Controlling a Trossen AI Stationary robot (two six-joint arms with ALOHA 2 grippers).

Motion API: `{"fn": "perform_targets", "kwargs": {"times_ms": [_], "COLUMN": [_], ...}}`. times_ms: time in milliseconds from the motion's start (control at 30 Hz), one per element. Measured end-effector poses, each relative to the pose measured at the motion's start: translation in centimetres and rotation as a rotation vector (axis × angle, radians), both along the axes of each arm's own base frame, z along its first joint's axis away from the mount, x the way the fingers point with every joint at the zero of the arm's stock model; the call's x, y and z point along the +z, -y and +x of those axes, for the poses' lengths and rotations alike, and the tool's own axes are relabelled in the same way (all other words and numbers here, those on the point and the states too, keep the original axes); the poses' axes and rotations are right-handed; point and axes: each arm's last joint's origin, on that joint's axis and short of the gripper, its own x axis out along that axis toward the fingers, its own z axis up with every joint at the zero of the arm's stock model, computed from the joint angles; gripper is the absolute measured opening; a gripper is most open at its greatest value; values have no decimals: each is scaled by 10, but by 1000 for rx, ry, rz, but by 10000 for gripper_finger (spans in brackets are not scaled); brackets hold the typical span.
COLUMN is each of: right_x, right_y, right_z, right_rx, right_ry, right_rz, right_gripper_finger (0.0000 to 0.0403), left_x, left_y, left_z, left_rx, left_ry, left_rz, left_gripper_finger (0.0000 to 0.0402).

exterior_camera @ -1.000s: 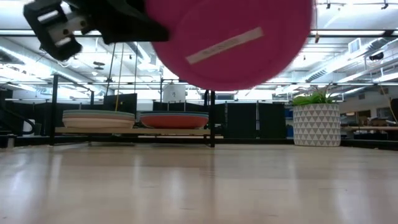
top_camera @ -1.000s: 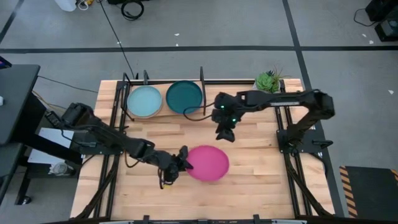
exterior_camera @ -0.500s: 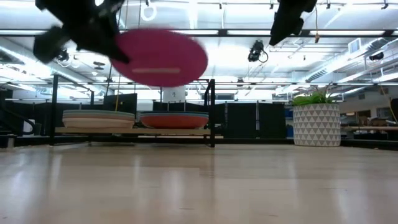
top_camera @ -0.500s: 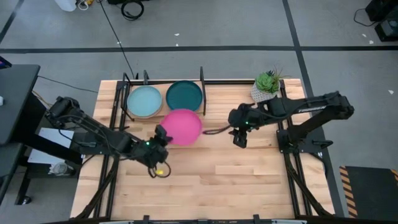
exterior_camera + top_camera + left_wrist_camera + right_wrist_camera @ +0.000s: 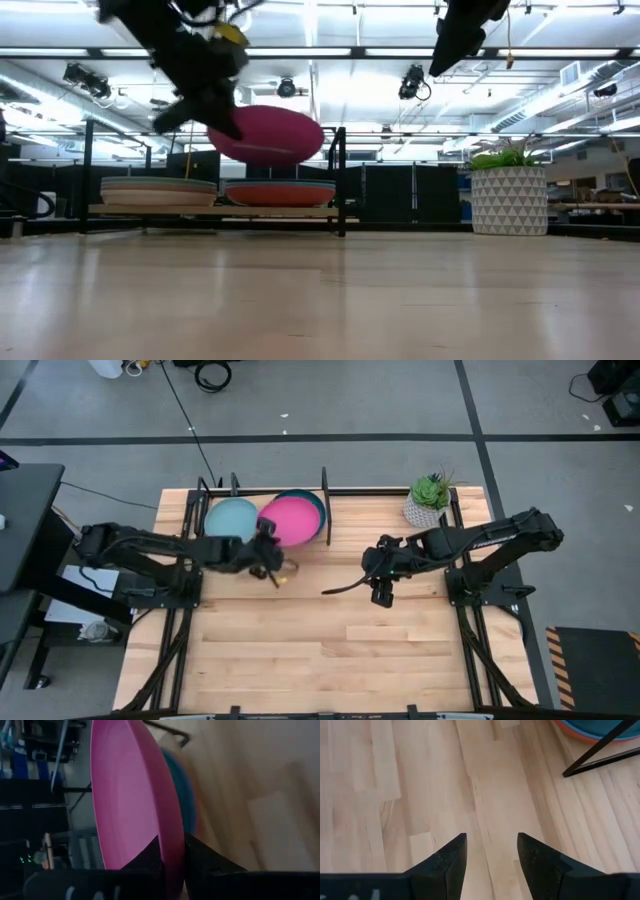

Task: Place and stack plates onto a shelf
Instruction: Stack the pink plate on the green plate

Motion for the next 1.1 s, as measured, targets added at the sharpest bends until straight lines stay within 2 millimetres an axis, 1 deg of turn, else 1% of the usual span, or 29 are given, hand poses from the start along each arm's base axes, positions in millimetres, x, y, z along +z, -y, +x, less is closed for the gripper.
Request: {"fn": "perform_targets", "kwargs": {"times_ms": [67,167,233,400,500,633,733,867,1000,1100], "right_x": [-1,-3,-3,-4,-4,-4,-4,-5,-4,-4], "right_y": [-1,-2,-2,-2,-4,-4,-4,-6,-8,-9], "right_z": [1,2,3,3,2,3,2,2,1,2], "right_rx": [5,10,11,11,15,11,7,-6,2,2], "right_ry": [-5,-14,-11,-15,-18,-14,-12,-18,-14,-8], "right_rz": [-2,-4,-5,-4,-5,-2,-5,6,7,9], "right_gripper_finger": [180,181,181,179,179,178,178,178,178,178], "left_x": [-1,-7,-15,-41,-49,-47,-38,-26,-11,-4], "left_y": [-15,-32,-40,-50,-51,-50,-47,-43,-44,-51], "left_z": [6,12,17,27,32,35,33,26,15,9], "left_rx": [23,40,29,9,33,77,76,52,45,84], "left_ry": [20,-7,-50,-205,-217,-156,-80,11,128,192], "left_rz": [-1,34,41,106,126,118,64,-88,-288,-343], "left_gripper_finger": [48,48,48,48,57,94,131,168,179,175]}}
